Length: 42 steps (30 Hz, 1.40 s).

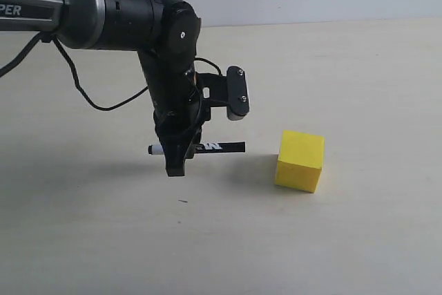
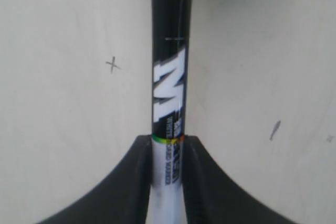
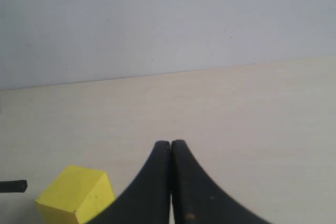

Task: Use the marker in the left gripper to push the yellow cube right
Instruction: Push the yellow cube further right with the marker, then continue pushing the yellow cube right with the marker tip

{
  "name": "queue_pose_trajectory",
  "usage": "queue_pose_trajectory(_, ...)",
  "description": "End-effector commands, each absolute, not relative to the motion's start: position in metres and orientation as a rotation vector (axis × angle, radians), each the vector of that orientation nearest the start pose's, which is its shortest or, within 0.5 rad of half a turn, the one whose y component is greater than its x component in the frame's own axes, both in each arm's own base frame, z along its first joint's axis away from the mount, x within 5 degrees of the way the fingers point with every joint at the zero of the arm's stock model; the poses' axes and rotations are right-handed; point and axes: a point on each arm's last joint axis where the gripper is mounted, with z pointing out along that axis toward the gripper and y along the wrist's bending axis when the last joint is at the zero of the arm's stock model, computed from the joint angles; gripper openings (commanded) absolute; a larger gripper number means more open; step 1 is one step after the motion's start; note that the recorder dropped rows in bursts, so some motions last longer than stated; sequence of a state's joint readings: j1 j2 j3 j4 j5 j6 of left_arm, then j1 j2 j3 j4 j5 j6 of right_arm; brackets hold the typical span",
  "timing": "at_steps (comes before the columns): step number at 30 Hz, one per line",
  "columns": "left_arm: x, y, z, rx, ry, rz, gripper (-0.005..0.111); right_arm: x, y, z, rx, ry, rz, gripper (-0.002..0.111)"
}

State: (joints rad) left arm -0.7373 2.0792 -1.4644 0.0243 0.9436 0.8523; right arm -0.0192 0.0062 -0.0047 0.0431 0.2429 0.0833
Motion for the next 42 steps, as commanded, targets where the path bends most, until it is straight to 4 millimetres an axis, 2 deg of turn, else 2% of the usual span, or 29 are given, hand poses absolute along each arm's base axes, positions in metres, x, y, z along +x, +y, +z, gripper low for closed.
queue_pose_trajectory(1,0.299,-0.28,0.153,-2.364,-2.228,-0.049,0.0,0.055,-0.001,0.192,0.115,1.719,0.076,0.0)
queue_pose_trajectory(8,0.296,-0.287,0.151,-2.39,-2.227,-0.037,0.0,0.055,-0.001,0.192,0.115,1.719,0.076,0.0)
queue_pose_trajectory(15,0.269,-0.32,0.136,-2.504,-2.113,-0.016,0.0,0.055,-0.001,0.192,0.115,1.719,0.076,0.0)
queue_pose_trajectory(18,0.264,-0.328,0.136,-2.535,-2.088,-0.017,0.0,0.055,-0.001,0.192,0.115,1.719,0.076,0.0)
queue_pose_trajectory(22,0.271,-0.322,0.139,-2.49,-2.109,-0.021,0.0,0.055,-0.001,0.192,0.115,1.719,0.076,0.0)
queue_pose_trajectory(28,0.286,-0.299,0.138,-2.231,-2.261,-0.024,0.0,0.055,-0.001,0.192,0.115,1.719,0.076,0.0)
queue_pose_trajectory(30,0.289,-0.295,0.138,-2.192,-2.297,-0.024,0.0,0.055,-0.001,0.192,0.115,1.719,0.076,0.0)
queue_pose_trajectory(36,0.287,-0.301,0.138,-2.22,-2.308,-0.019,0.0,0.055,-0.001,0.192,0.115,1.719,0.076,0.0)
queue_pose_trajectory(42,0.281,-0.323,0.147,-2.326,-2.325,0.005,0.0,0.055,-0.001,0.192,0.115,1.719,0.076,0.0)
